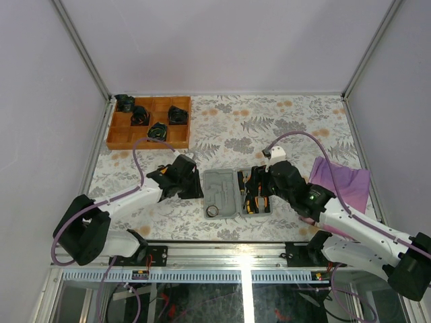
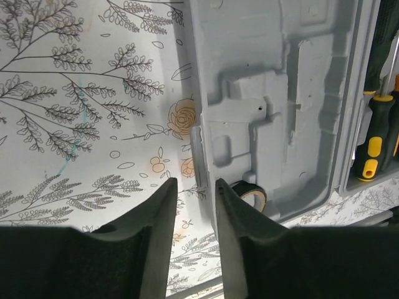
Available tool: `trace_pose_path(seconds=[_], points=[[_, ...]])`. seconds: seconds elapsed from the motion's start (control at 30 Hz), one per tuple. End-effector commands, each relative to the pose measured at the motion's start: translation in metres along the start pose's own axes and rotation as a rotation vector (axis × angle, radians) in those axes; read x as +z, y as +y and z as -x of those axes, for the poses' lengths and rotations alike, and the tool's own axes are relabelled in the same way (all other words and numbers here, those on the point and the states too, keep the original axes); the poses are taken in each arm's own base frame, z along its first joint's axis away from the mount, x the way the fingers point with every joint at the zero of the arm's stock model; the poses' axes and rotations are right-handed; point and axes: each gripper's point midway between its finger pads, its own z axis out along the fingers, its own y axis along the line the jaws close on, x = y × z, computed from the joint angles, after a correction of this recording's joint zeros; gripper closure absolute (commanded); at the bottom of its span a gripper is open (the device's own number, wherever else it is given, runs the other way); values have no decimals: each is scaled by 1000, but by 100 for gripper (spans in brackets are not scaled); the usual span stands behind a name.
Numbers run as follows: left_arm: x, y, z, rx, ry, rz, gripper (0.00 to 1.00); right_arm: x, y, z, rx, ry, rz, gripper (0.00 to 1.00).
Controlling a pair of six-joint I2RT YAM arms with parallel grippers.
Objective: Sort the tools into containers
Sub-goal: Place the engineering item in the storage box.
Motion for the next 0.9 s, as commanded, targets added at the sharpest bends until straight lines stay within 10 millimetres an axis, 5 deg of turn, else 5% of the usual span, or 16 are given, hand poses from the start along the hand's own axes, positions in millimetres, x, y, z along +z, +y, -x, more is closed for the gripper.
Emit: trace_pose_path(seconds=[0.0, 0.27, 0.43, 0.87], points=[[5, -14, 7, -30, -37, -83, 74, -3, 8, 17, -3, -30, 25, 100], [9, -20, -2, -85, -16, -130, 99, -5, 4, 20, 6, -31, -3, 95], [3, -19, -4, -153, -40, -132, 100, -4, 3, 18, 31, -24, -12, 95], [-17, -58, -28, -235, -101, -201, 99, 4, -6, 10, 49, 33, -93, 97]])
